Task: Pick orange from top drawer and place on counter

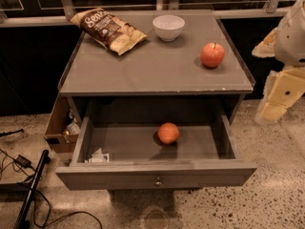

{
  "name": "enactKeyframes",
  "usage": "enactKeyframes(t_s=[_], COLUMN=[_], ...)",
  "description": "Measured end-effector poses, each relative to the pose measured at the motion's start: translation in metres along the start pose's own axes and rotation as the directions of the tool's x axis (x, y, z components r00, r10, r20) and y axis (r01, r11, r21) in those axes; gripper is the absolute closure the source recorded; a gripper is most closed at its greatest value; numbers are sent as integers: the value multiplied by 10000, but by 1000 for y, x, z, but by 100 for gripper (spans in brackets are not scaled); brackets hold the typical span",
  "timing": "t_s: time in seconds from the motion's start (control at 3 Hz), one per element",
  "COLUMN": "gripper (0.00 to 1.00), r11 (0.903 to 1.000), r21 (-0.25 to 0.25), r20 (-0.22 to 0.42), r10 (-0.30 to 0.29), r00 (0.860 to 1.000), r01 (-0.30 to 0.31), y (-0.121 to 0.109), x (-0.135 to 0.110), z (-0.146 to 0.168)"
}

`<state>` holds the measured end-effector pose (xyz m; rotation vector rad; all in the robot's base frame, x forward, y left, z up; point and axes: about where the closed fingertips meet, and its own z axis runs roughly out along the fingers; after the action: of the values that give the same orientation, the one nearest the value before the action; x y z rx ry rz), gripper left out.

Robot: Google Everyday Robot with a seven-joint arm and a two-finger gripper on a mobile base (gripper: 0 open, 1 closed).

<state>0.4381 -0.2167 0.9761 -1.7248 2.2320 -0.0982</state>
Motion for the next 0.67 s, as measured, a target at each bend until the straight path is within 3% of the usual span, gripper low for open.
enactKeyframes(t_s=[0.33, 0.67], gripper=[40, 63], r11=[9995, 9973], r21=[205, 446], r20=[368, 1359], r10=[243, 523], r00=[9990, 9893], r01=[-251, -588], y=[0, 4], x=[-3, -10], z=[11, 40])
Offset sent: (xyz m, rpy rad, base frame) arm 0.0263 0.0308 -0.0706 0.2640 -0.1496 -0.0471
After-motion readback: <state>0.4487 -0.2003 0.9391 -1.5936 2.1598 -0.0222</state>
